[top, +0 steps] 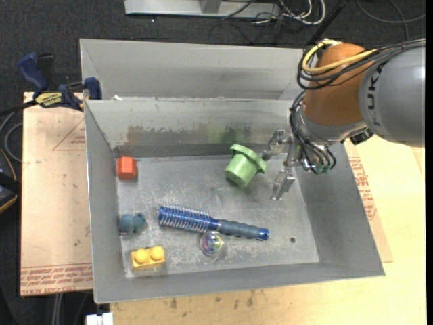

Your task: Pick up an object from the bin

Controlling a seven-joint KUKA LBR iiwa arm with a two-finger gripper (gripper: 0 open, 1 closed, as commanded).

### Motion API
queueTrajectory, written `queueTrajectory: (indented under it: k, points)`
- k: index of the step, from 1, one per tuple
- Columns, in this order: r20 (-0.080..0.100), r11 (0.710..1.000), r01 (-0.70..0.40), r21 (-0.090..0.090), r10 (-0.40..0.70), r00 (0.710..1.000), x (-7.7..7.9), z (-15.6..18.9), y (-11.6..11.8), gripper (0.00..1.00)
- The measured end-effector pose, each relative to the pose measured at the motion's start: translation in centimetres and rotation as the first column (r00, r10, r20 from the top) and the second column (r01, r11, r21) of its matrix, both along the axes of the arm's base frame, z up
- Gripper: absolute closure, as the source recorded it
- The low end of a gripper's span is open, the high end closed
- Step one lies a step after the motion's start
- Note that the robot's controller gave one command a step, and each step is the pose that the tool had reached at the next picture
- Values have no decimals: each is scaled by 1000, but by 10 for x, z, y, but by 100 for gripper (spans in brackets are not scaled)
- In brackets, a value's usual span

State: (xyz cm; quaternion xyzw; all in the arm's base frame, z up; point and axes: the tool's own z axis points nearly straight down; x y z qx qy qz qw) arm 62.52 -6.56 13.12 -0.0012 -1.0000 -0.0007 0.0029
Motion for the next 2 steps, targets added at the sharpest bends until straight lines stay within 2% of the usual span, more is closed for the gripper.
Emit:
queueTrajectory:
  k: [1,2]
  points:
    - [1,1000,8,2,-8,1000,-92,17,49,0]
    - [10,963,-271,0,271,963,-138,-39,106,0]
